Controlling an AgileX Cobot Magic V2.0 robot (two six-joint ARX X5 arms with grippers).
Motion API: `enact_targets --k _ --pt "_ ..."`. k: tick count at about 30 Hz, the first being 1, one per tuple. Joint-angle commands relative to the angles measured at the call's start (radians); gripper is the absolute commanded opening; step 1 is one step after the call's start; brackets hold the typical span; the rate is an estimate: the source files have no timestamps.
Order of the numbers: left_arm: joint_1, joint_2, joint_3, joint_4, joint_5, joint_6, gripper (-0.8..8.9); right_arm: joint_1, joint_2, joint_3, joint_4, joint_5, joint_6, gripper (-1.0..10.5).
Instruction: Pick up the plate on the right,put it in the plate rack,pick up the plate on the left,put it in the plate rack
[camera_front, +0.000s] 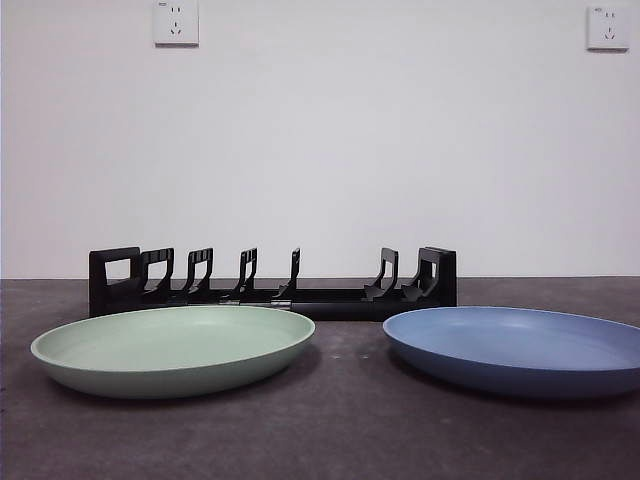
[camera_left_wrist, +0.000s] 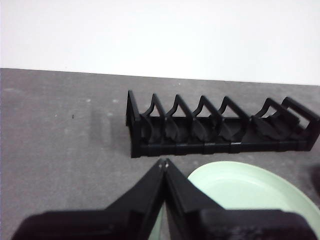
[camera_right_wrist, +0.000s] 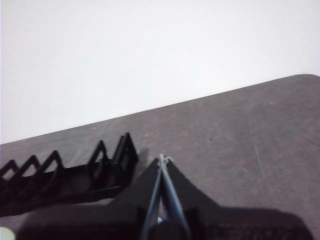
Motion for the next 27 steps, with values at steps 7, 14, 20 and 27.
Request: enact_targets --k 7,14,20,27 --pt "0.002 0.203 0.232 -0.083 0.123 -0.004 -0.06 0.000 0.268 0.328 -0.208 -0.130 -0.060 -0.1" --pt "0.002 0.355 0.446 -0.264 0.214 0.089 -0.06 0.000 0.483 0.612 -0.523 -0.231 -0.231 -0.1" --pt "-0.005 0.440 0.612 -0.418 0.256 0.201 -0.06 0.000 0.602 0.748 -0.695 -0.240 -0.296 -0.1" --pt "-0.034 0.499 0.711 -0.466 0.258 0.220 -0.04 0.000 0.641 0.776 -0.724 -0.270 -0.316 -0.1"
